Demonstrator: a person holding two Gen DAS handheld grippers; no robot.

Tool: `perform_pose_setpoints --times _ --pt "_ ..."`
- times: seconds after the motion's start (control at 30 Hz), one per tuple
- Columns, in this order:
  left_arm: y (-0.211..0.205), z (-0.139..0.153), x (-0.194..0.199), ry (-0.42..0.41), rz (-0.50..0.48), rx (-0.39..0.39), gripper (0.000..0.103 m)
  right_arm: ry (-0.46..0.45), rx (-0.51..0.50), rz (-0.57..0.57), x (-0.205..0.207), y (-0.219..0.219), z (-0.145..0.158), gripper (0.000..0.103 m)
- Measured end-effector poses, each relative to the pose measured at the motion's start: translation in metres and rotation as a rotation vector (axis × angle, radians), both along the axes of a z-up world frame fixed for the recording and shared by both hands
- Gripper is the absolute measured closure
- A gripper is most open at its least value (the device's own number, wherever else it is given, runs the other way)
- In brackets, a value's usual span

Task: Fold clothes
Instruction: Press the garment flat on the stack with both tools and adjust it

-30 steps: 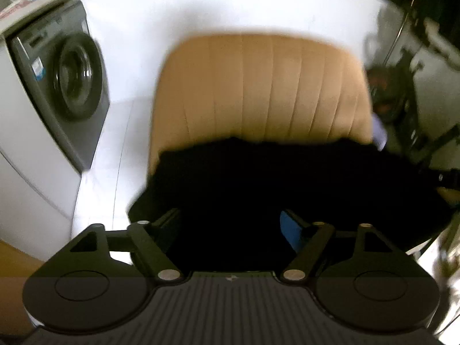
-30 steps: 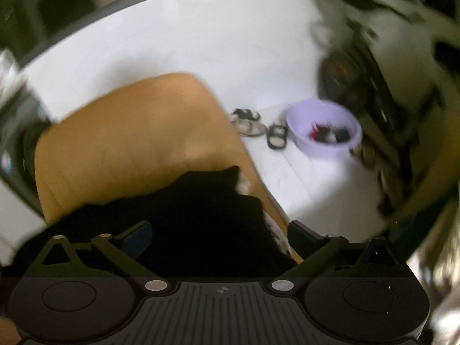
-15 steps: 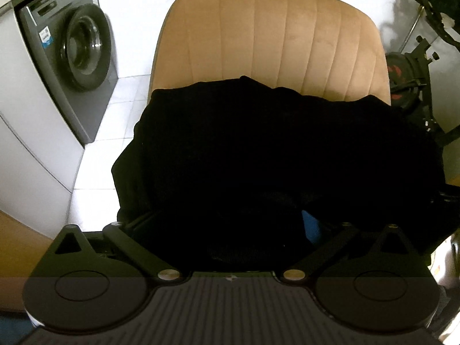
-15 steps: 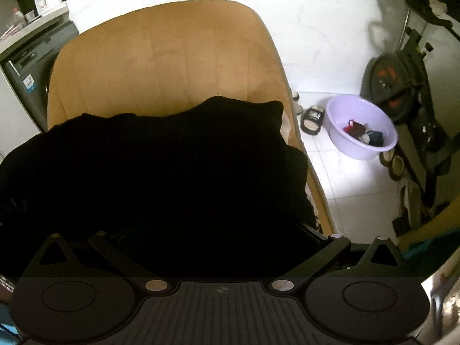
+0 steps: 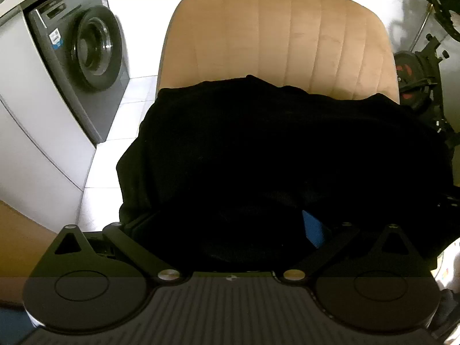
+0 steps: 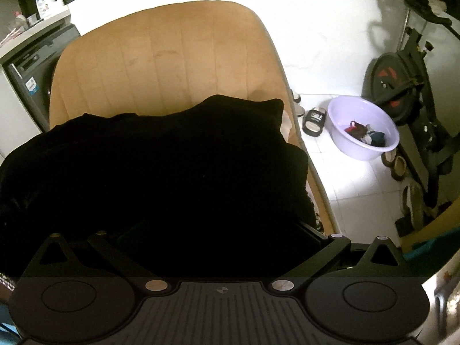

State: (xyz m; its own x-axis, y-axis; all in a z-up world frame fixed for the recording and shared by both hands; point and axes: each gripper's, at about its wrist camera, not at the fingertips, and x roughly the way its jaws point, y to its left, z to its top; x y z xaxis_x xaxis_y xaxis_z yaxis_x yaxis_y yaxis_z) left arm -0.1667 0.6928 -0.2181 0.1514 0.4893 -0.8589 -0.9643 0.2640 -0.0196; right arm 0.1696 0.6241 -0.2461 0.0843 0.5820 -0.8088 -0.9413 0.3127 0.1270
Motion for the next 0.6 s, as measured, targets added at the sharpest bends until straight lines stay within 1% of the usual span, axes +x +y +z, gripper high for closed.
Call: perform_pose_setpoints --times 0.23,0.37,0.6 --pt "0.000 0.002 0.003 0.018 0.029 -0.007 0.000 0.027 -0.007 0.024 0.008 0.007 -0.001 0.001" --pt "0.005 0.003 0.006 0.022 0.050 -0.023 0.000 0.057 -0.007 0.035 0.015 0.010 -0.002 0.001" --pt "0.004 0.005 0.009 0.037 0.093 -0.014 0.000 0.101 -0.019 0.046 0.025 0.018 0.000 0.001"
